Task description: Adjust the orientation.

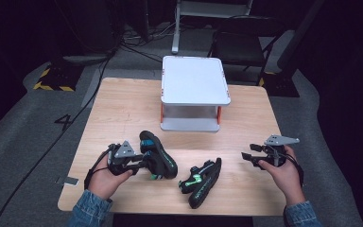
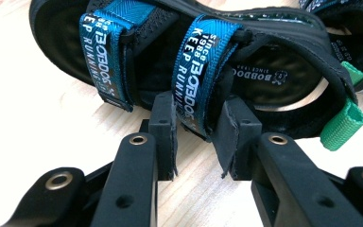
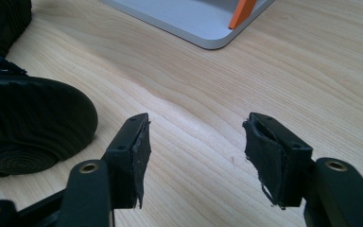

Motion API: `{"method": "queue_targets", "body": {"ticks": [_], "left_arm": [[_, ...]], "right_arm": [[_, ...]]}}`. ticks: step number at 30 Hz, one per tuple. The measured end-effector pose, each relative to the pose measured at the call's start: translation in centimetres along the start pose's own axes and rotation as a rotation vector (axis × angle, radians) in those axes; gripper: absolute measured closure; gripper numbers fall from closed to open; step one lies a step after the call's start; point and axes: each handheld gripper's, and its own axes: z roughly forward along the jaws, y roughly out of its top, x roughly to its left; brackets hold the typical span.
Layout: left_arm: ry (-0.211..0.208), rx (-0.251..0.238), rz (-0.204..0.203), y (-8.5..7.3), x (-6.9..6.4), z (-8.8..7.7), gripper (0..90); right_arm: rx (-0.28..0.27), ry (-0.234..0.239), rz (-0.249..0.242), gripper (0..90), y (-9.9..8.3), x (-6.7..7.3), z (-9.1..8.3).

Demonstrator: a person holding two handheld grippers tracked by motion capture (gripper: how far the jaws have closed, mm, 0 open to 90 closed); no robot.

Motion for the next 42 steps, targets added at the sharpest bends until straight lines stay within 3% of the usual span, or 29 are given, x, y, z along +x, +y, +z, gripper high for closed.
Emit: {"method": "queue_targets", "body": {"ticks": [12,17,24,28,29,31,36,38,40,42], "left_arm": [[-0.020,-0.078,-0.007,2.8,0.2,2.0,69.7],[-0.010,-0.087,0.007,4.5,0.1,4.2,69.5],[-0.024,-0.103,-0.001,5.7,-0.2,6.8,67.9],[-0.009,-0.116,0.002,6.0,-0.5,6.9,59.7],[0.011,-0.151,0.000,6.1,-0.5,6.7,51.8],[0.006,-0.182,-0.009,6.3,-0.8,6.4,46.9],[-0.035,-0.205,0.005,6.9,-2.0,5.5,43.8],[-0.078,-0.218,0.038,7.5,-3.5,5.0,44.3],[-0.098,-0.217,0.049,7.6,-4.0,5.0,45.3],[-0.148,-0.189,0.066,7.7,-5.0,5.7,47.9]], "right_arm": [[0.000,-0.034,0.023,41.2,-1.3,0.0,-1.4],[-0.004,-0.053,0.043,41.2,-2.1,0.0,-2.3],[0.004,-0.077,0.072,41.2,-3.3,-0.2,-3.4],[-0.004,-0.086,0.081,41.2,-3.6,-0.3,-3.8],[-0.004,-0.088,0.086,41.1,-3.6,-0.3,-3.9],[-0.003,-0.091,0.087,41.1,-3.7,-0.3,-4.0],[-0.001,-0.084,0.082,40.9,-3.5,-0.2,-3.8],[-0.001,-0.081,0.082,40.8,-3.4,-0.2,-3.7],[-0.004,-0.077,0.081,40.6,-3.3,-0.2,-3.6],[-0.002,-0.075,0.075,40.6,-3.2,-0.1,-3.5]]}}
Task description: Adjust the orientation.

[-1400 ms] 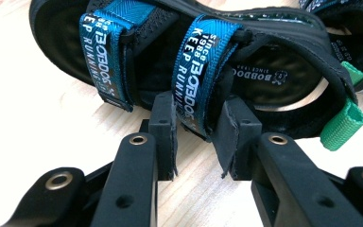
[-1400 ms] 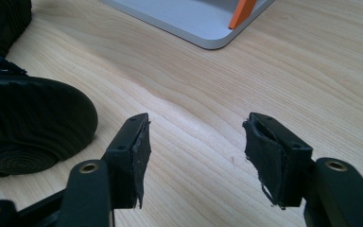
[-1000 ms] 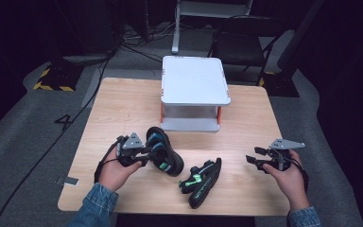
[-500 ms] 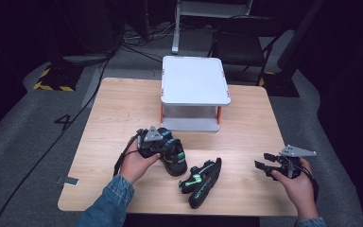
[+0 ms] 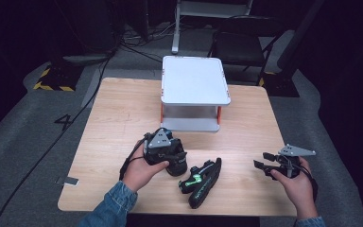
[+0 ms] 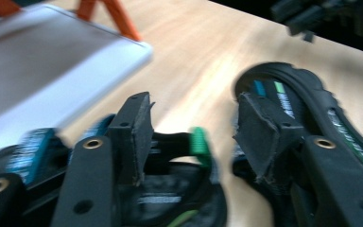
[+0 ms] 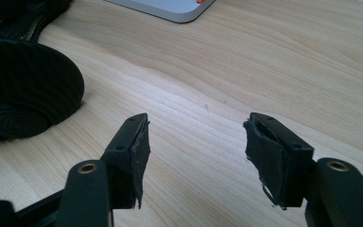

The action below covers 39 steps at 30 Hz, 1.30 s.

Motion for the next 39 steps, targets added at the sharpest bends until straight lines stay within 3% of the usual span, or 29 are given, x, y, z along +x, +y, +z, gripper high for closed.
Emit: {"method": "queue_targets", "body": {"ticks": [2,3,6,8,14,17,20,23,29,36,38,39], "left_arm": [[-0.014,0.038,0.011,-0.4,-0.2,0.7,56.3],[-0.018,0.058,0.015,-0.5,-0.3,1.0,65.5],[0.002,0.064,0.015,-0.7,-0.1,0.8,84.0],[0.006,0.067,0.013,-0.6,-0.1,0.4,86.1],[0.022,0.075,0.027,-0.7,0.1,-1.4,86.7],[0.021,0.106,0.011,-1.7,0.3,-3.6,86.6],[0.039,0.118,0.001,-2.5,0.2,-4.7,86.5],[0.026,0.113,-0.004,-2.9,-0.1,-4.6,86.5],[0.018,0.113,0.038,-2.8,-1.0,-3.7,86.4],[0.006,0.102,0.014,-3.0,-0.8,-3.6,85.4],[0.018,0.079,0.004,-3.1,-0.5,-4.0,80.2],[0.030,0.066,0.003,-3.2,-0.4,-4.1,73.2]], "right_arm": [[-0.001,0.003,-0.006,40.6,0.1,0.1,0.2],[0.001,0.004,-0.008,40.6,0.1,0.1,0.2],[0.003,0.007,-0.008,40.6,0.1,0.2,0.2],[0.001,0.006,-0.007,40.6,0.1,0.1,0.2],[-0.003,0.015,-0.015,40.6,0.5,0.1,0.5],[-0.005,0.027,-0.023,40.6,1.1,0.3,1.0],[-0.004,0.040,-0.038,40.6,1.6,0.5,1.6],[-0.003,0.055,-0.052,40.6,2.2,0.9,2.4],[-0.002,0.081,-0.070,40.6,2.8,1.5,3.1],[-0.005,0.079,-0.064,40.6,2.7,1.4,2.9],[-0.004,0.082,-0.066,40.7,2.8,1.6,2.8],[-0.007,0.082,-0.070,40.8,2.9,1.8,2.7]]}}
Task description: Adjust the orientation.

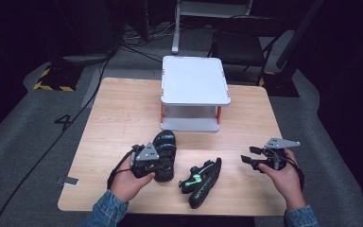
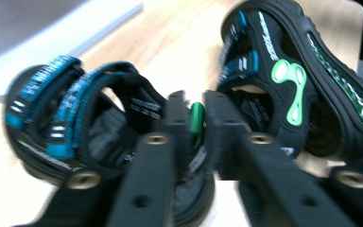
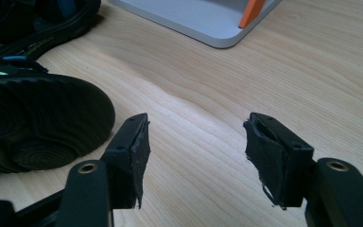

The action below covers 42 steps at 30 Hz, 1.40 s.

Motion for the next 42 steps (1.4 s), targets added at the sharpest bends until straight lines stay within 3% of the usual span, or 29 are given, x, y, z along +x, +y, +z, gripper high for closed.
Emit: {"method": "queue_targets", "body": {"ticks": [1,2,3,5,7,11,19,21,23,32,42], "left_arm": [[0.000,0.000,0.000,0.0,0.0,0.0,64.3],[0.021,-0.017,-0.014,0.0,0.1,-0.2,64.3],[0.030,-0.048,-0.042,0.0,0.3,-0.5,49.7],[0.029,-0.079,-0.068,0.1,0.6,-1.1,45.0],[0.040,-0.087,-0.069,0.2,0.7,-1.5,40.8],[0.129,-0.103,-0.113,-0.1,1.9,-3.1,38.6],[0.295,-0.037,-0.182,-1.1,4.1,-5.0,35.6],[0.305,-0.031,-0.181,-1.2,4.3,-5.2,35.0],[0.326,-0.030,-0.212,-1.7,5.0,-5.9,34.6],[0.385,-0.028,-0.263,-3.0,6.3,-7.8,33.6],[0.437,-0.030,-0.310,-4.8,6.4,-9.7,33.5]], "right_arm": [[0.001,0.001,-0.002,41.1,0.1,0.2,0.0],[0.001,0.001,-0.002,41.1,0.1,0.2,0.0],[0.004,0.012,-0.001,41.3,0.4,0.7,0.0],[0.005,0.027,-0.007,41.3,0.7,1.2,0.0],[0.006,0.032,-0.016,41.3,0.9,1.5,0.1],[-0.004,0.052,-0.054,41.3,1.9,3.1,0.2],[-0.028,0.084,-0.073,43.6,3.4,5.7,0.5],[-0.031,0.096,-0.074,43.9,3.6,6.1,0.6],[-0.039,0.123,-0.076,44.1,4.1,7.1,0.9],[-0.014,0.188,-0.122,44.1,5.5,10.3,2.2],[0.053,0.254,-0.162,45.2,6.9,13.0,4.5]]}}
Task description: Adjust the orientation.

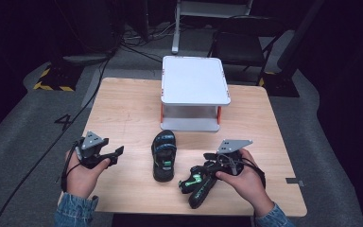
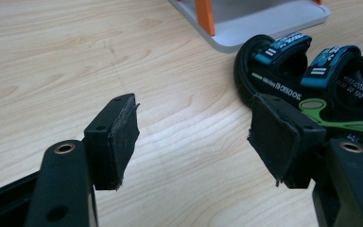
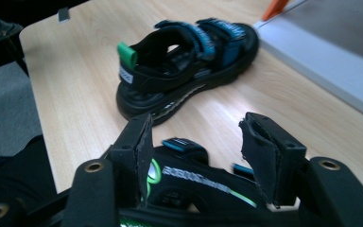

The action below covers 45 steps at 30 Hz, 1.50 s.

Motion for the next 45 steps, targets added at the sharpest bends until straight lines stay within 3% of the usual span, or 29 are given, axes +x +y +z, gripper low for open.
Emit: {"method": "queue_targets", "body": {"ticks": [6,7,13,16,22,26,29,31,35,40,45], "left_arm": [[0.023,0.004,-0.027,-1.1,0.4,-1.1,33.5],[0.032,0.010,-0.030,-1.5,0.5,-1.3,33.4],[0.043,0.020,-0.038,-2.2,0.7,-1.9,33.3],[0.047,0.018,-0.042,-2.4,0.8,-2.2,33.2],[0.048,0.027,-0.047,-2.7,0.7,-2.1,33.1],[0.043,0.036,-0.040,-2.7,0.7,-1.9,32.9],[0.042,0.035,-0.038,-2.7,0.7,-1.9,32.8],[0.039,0.034,-0.037,-2.6,0.6,-1.9,32.7],[0.037,0.027,-0.033,-2.5,0.6,-1.8,32.7],[0.030,0.025,-0.031,-2.4,0.6,-1.6,32.7],[0.031,0.018,-0.033,-2.3,0.7,-1.6,32.8]], "right_arm": [[0.057,0.020,-0.019,45.0,0.7,0.6,1.7],[0.096,0.015,-0.027,45.3,0.8,0.7,2.4],[0.201,-0.028,-0.050,53.0,0.9,0.9,4.1],[0.218,-0.025,-0.036,57.2,1.0,0.9,4.2],[0.313,-0.086,0.014,48.9,1.1,1.4,4.6],[0.372,-0.127,0.034,48.2,1.3,1.7,5.0],[0.403,-0.146,0.014,49.0,1.3,1.9,5.3],[0.437,-0.152,-0.002,54.7,1.4,2.1,5.5],[0.439,-0.146,-0.021,63.0,1.3,2.1,5.3],[0.427,-0.092,-0.035,67.4,1.3,2.5,5.0],[0.364,-0.089,-0.045,68.6,1.8,2.4,3.6]]}}
